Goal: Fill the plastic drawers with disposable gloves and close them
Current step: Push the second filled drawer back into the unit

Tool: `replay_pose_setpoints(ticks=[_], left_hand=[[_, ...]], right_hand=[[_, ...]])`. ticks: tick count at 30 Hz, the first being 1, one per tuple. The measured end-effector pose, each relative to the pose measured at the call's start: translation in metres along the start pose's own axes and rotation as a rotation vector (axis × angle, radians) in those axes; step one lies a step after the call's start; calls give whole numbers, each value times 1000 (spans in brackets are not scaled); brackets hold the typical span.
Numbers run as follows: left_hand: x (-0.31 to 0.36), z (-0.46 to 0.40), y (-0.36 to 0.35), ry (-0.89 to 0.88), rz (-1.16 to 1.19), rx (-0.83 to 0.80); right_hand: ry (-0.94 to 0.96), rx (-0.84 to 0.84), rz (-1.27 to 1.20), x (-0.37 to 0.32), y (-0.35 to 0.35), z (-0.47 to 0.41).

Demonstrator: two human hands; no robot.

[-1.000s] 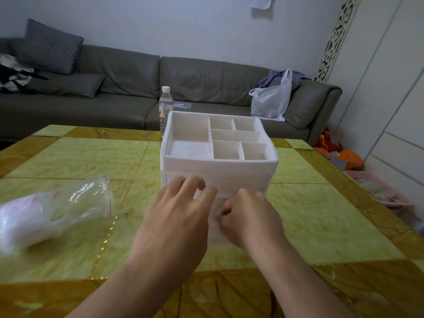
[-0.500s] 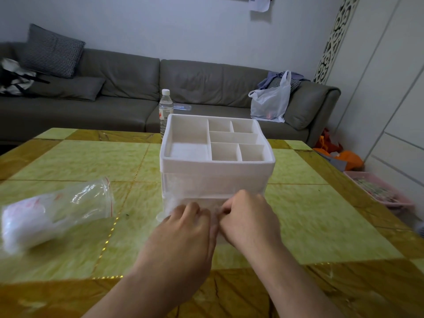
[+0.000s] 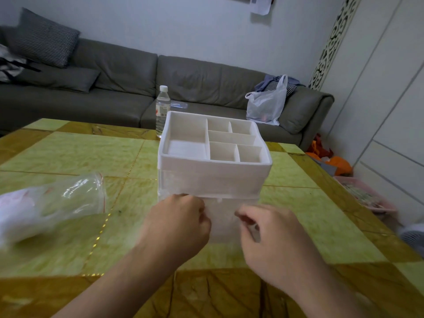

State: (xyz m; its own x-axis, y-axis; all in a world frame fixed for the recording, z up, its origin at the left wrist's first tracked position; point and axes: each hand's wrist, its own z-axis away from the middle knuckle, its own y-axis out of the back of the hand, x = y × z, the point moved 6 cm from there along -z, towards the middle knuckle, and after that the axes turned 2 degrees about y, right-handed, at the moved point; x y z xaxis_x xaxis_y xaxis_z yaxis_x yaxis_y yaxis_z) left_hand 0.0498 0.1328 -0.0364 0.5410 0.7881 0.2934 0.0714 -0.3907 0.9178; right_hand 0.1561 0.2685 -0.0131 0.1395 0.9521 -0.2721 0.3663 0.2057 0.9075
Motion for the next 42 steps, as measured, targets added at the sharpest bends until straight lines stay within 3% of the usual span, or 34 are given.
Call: replay_pose_setpoints(ticks=[6, 9, 14, 19, 28, 33, 38, 42], left_hand=[[-5, 2, 2, -44, 75, 43], [-10, 4, 2, -143, 128, 37], [-5, 25, 10, -396, -14, 97], [-9, 29, -6, -470, -127, 75], [-6, 23, -11, -426, -187, 293], [-10, 18, -16, -428, -177, 232], [-26, 14, -2, -395, 37, 227], [-62, 7, 10, -147, 374, 240]], right_hand=[[45, -251, 165, -11, -20, 3], [65, -266, 186, -10, -26, 0], [43, -254, 150, -3, -30, -5], [40, -186, 149, -5, -31, -8], [25, -122, 114, -2, -34, -15], [22, -144, 142, -2, -40, -22], [5, -130, 105, 6, -37, -23], [14, -114, 116, 7, -35, -20]])
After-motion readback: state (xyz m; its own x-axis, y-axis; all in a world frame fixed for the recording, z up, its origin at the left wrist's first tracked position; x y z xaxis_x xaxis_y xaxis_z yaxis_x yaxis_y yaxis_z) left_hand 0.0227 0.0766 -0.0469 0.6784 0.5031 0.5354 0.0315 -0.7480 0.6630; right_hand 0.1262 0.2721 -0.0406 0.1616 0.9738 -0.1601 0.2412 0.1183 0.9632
